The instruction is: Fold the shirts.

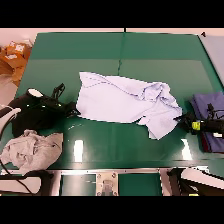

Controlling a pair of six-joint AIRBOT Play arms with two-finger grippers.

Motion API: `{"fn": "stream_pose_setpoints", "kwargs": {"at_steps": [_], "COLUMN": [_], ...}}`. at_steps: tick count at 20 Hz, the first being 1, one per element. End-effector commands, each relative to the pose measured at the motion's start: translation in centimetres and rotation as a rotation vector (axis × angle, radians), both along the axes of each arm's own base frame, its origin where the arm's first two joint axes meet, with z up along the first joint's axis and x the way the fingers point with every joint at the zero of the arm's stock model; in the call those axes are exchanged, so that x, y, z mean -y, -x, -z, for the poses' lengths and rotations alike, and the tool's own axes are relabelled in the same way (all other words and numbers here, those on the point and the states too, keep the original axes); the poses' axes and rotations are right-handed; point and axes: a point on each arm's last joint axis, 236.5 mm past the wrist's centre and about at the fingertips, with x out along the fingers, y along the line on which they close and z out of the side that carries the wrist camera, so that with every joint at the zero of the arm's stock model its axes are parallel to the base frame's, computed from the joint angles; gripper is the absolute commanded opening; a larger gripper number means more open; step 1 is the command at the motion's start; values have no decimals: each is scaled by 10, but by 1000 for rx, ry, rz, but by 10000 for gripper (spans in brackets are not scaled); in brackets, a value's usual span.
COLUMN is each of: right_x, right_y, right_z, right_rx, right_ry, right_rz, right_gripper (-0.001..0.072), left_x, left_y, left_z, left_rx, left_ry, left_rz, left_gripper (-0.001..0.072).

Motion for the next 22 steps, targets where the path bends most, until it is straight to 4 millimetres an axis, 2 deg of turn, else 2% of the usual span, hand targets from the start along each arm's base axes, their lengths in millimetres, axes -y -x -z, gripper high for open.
{"fn": "stream_pose_setpoints", "kwargs": {"at_steps": [1, 2, 3, 4, 5, 6, 7, 9, 10, 12, 13, 15, 16, 17, 18, 19, 21, 22], "right_x": [6, 5, 2, -3, -9, -15, -21, -26, -26, -32, -41, -64, -79, -93, -107, -118, -129, -134], "right_y": [-4, -3, -1, 1, 0, 0, -3, -17, -26, -50, -63, -83, -88, -88, -81, -68, -30, -8], "right_z": [9, 12, 14, 13, 9, 4, -2, -24, -42, -97, -135, -226, -282, -338, -395, -454, -543, -576], "right_rx": [-5, -15, -24, -22, -12, -5, 11, 74, 118, 240, 327, 515, 638, 764, 899, 1045, 1271, 1355], "right_ry": [15, 4, -11, -29, -54, -82, -115, -159, -151, -86, -28, 89, 140, 168, 183, 208, 349, 416], "right_rz": [6, 6, 0, -19, -31, -39, -39, -30, -54, -147, -225, -323, -343, -340, -321, -291, -235, -214], "right_gripper": [353, 352, 314, 196, 167, 68, 18, 17, 17, 17, 17, 17, 18, 18, 18, 18, 18, 18], "left_x": [0, 0, 0, 0, 1, 1, 2, 1, 0, -4, -5, -7, -8, -10, -11, -12, -12, -12], "left_y": [-1, -1, 0, 1, 2, 3, 3, -3, -12, -29, -36, -41, -37, -27, -11, 11, 63, 86], "left_z": [0, 0, 0, -1, -1, -1, -3, -20, -43, -115, -164, -275, -332, -391, -442, -494, -576, -606], "left_rx": [2, 2, 0, -3, -7, -9, -8, 46, 117, 317, 445, 730, 871, 1017, 1146, 1279, 1493, 1580], "left_ry": [-1, 0, 1, 3, 7, 8, 10, 4, -6, -41, -56, -82, -87, -89, -89, -90, -75, -72], "left_rz": [-2, -2, -1, 2, 6, 8, 11, 18, 25, 65, 81, 60, 27, -7, -34, -53, -91, -101], "left_gripper": [27, 27, 28, 27, 27, 27, 26, 25, 25, 25, 25, 26, 26, 26, 27, 27, 27, 27]}}
